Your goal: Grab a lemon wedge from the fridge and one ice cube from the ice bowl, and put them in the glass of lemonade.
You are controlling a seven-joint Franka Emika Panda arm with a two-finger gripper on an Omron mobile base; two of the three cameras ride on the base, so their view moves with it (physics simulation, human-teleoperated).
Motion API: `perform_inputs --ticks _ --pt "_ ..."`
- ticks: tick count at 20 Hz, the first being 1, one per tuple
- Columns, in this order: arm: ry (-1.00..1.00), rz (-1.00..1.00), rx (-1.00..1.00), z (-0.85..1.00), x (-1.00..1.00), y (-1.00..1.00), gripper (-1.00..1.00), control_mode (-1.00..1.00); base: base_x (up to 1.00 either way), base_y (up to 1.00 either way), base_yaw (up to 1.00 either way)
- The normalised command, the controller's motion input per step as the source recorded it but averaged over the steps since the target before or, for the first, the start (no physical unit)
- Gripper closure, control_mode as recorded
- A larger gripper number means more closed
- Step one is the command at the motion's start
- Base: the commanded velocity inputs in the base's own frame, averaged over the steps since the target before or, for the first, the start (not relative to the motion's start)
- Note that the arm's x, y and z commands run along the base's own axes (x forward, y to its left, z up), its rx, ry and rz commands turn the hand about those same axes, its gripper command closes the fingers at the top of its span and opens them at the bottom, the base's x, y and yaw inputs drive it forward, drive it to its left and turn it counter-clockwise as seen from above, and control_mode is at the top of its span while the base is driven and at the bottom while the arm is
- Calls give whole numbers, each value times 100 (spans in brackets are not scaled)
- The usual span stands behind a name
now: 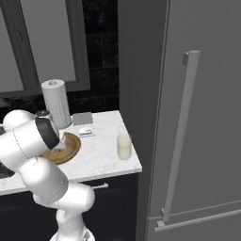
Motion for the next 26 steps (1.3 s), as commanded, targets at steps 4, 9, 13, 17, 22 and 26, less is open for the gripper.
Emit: perform_inputs --ticks 4,9,13,17,22,26 --pt "0 0 0 -15 22 9 -100 -100 0 0 0" --pt "0 0 0 -11 24 13 -100 -100 0 0 0" --pt "0 -4 0 -10 1 0 -100 -100 0 0 0" --pt "0 -6 0 -13 0 0 -100 -100 0 0 0" --pt "0 -6 0 -14 0 0 -100 -100 0 0 0" --pt "0 -3 0 -12 0 0 100 -100 0 0 0"
